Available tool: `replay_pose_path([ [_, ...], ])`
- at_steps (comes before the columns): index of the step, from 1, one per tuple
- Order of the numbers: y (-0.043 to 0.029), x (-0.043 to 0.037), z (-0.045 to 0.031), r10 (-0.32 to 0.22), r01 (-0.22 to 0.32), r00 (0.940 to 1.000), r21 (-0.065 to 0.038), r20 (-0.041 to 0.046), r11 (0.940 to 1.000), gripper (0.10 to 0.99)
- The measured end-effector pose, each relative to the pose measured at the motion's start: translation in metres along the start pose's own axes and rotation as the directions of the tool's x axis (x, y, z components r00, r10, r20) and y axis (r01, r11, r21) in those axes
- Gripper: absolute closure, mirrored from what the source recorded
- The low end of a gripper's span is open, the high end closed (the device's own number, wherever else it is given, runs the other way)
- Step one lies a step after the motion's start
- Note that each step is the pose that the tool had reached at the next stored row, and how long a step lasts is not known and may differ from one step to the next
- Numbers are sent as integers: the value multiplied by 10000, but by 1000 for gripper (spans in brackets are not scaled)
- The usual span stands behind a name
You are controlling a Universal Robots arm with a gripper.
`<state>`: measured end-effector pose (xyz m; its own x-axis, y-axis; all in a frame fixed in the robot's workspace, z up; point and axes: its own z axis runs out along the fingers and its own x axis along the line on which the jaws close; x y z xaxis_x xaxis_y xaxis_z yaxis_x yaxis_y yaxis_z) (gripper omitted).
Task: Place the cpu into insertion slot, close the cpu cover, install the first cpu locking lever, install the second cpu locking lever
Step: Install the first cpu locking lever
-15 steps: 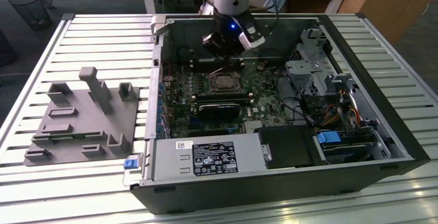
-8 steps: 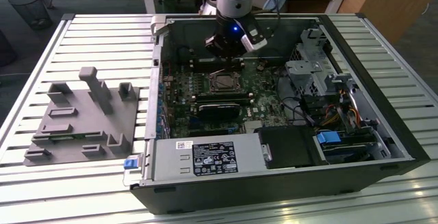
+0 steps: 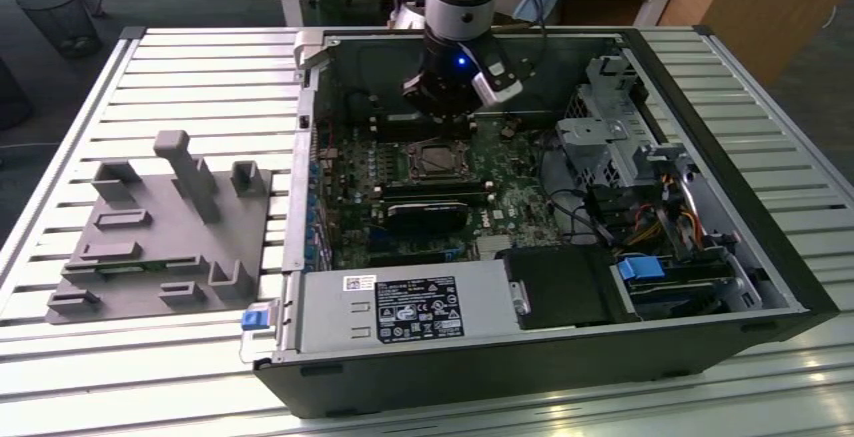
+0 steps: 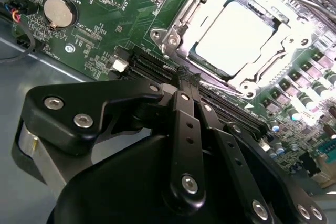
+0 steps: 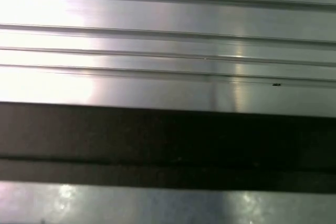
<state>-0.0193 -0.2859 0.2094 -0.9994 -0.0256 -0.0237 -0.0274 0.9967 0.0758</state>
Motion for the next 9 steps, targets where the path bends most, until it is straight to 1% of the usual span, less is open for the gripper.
replay_pose_path([
  [6,-7,-13,82,0,0,10000,17,-1,10000,980],
  [9,-7,-13,86,0,0,10000,24,-2,10000,980],
])
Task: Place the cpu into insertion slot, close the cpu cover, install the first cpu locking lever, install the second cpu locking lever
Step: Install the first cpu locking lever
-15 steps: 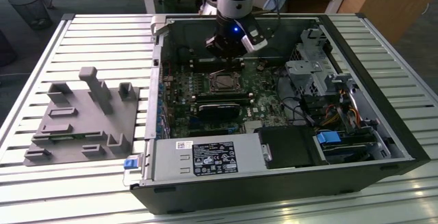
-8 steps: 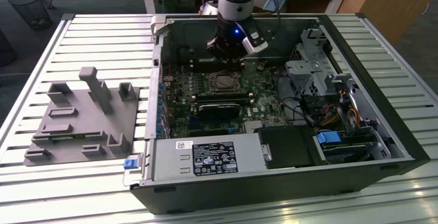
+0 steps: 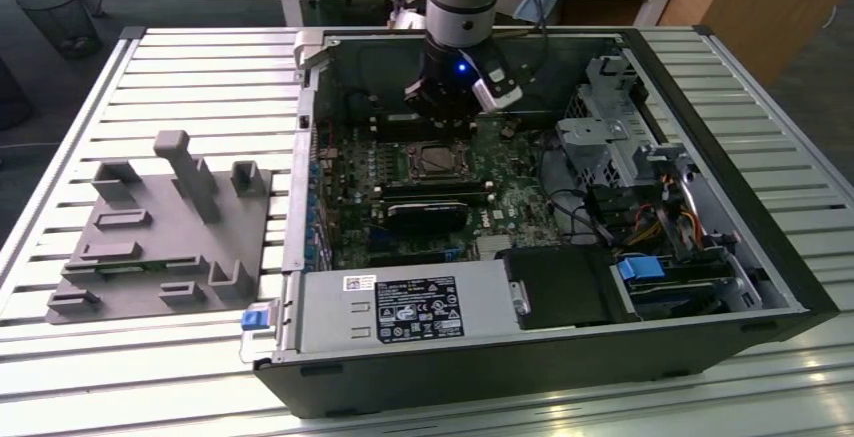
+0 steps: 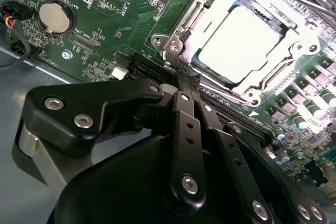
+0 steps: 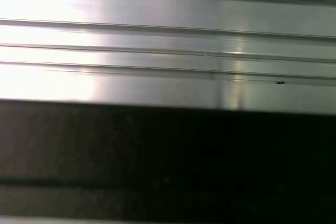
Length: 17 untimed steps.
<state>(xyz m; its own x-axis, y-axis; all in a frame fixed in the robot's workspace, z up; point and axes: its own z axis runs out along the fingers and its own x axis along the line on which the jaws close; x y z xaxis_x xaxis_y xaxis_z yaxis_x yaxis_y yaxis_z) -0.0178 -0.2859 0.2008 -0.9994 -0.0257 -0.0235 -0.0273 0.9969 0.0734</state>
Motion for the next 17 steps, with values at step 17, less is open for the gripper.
replay_pose_path([
  [17,4,0,29,-5,5,10000,209,-4,9998,980],
])
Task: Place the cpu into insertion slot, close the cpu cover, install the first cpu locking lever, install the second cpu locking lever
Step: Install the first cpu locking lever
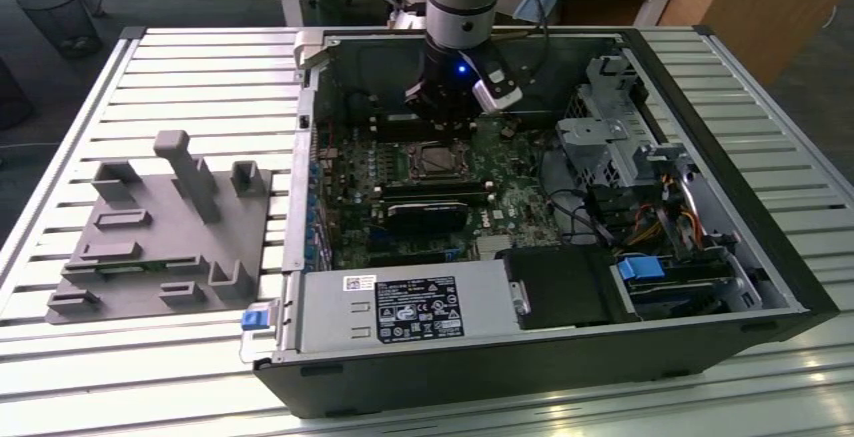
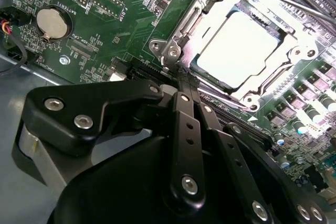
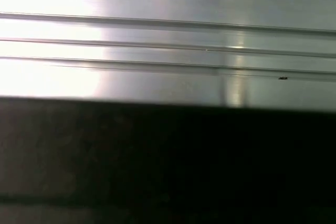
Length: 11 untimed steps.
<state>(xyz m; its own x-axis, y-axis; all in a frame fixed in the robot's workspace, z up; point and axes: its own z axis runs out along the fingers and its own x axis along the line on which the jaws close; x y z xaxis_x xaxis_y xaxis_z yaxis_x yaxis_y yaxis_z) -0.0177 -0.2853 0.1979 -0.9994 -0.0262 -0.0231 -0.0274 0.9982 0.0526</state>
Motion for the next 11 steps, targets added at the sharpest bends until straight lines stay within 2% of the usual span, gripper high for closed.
replay_pose_path([
  [4,2,-1,-45,1,-1,10000,3,-2,10000,980],
  [6,3,-1,-43,1,-1,10000,27,1,10000,980],
  [8,2,-1,-36,-1,1,10000,115,-4,9999,980],
  [9,2,0,-22,-2,2,10000,195,-6,9998,980],
  [11,2,0,-7,-4,5,10000,256,-9,9997,980],
])
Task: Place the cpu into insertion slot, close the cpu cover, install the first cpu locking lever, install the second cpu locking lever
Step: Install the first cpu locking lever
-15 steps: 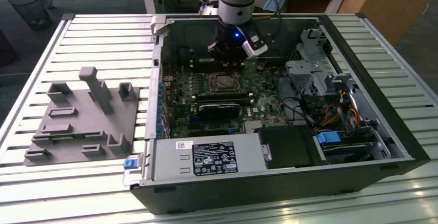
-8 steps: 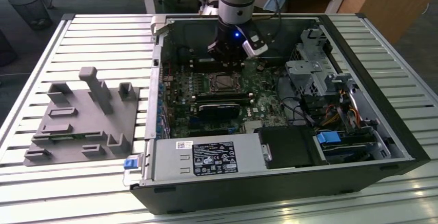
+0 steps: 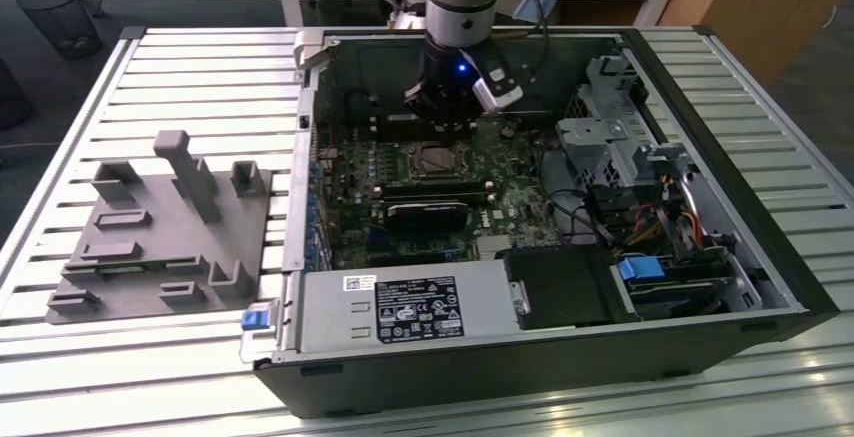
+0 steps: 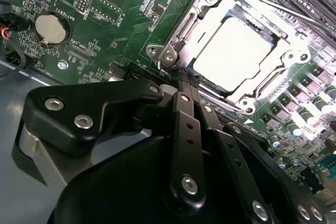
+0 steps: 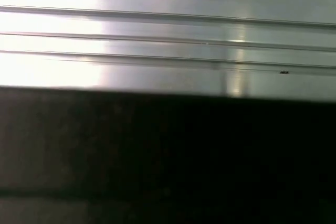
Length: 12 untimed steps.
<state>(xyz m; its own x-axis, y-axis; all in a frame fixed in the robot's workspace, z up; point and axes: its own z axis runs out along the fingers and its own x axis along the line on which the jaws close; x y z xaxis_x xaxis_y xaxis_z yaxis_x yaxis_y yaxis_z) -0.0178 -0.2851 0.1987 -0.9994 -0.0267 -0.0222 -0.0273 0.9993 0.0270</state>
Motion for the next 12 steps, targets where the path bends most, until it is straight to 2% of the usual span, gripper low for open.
replay_pose_path([
  [6,5,-1,33,2,-2,10000,-18,-2,10000,980],
  [12,16,-2,27,8,-8,10000,-306,7,9995,980],
])
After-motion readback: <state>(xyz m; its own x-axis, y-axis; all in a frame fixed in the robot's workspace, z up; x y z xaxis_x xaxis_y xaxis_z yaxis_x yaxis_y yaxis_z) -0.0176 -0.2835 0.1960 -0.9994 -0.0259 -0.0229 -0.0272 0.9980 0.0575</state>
